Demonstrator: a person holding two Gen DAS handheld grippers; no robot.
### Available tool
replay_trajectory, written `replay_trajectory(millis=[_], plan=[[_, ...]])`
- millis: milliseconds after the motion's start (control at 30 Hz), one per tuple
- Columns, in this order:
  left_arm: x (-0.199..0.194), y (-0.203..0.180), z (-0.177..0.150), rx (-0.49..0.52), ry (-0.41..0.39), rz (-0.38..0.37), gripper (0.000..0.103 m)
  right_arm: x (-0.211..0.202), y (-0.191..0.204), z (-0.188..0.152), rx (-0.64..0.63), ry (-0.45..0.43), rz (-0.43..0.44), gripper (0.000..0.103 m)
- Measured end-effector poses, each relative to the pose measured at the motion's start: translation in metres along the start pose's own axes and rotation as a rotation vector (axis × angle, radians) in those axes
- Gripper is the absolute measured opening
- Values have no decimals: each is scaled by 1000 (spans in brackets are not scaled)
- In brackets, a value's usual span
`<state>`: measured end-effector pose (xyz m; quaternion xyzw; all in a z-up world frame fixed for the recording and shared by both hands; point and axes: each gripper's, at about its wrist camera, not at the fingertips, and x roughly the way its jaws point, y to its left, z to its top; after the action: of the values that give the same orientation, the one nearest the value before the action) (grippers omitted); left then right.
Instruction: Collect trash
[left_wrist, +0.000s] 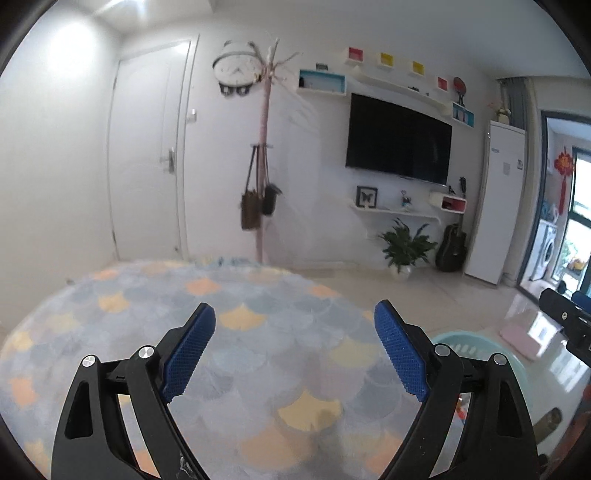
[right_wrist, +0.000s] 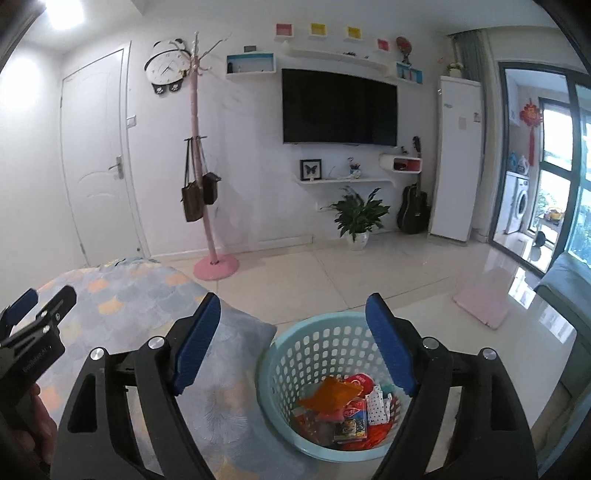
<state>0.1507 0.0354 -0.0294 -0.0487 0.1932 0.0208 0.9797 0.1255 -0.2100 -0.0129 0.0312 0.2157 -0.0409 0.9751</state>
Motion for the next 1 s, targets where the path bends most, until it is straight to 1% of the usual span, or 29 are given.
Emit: replay_trajectory(millis=[33,100,200,400,633,867,1000], plan=[[3,2,-1,-7,22,-11,86,0,0,-1,1,-1,-5,77],[6,5,-2,2,41,-21,86,0,1,-5,1,-1,-20,77],[8,11,-3,-5,41,-6,89,3,7,-10,0,1,-43,77],[10,17,-4,-26,50,1,90,6,15,-11,-17,7,-25,77],[9,14,-6,-3,42,19,92,6,17,-10,-22,-1,-8,80],[9,10,-6,14,49,18,92,9,10,-11,-11,8,-13,80],[9,9,-7,24,47,0,92,11,8,-12,-9,13,-27,80]])
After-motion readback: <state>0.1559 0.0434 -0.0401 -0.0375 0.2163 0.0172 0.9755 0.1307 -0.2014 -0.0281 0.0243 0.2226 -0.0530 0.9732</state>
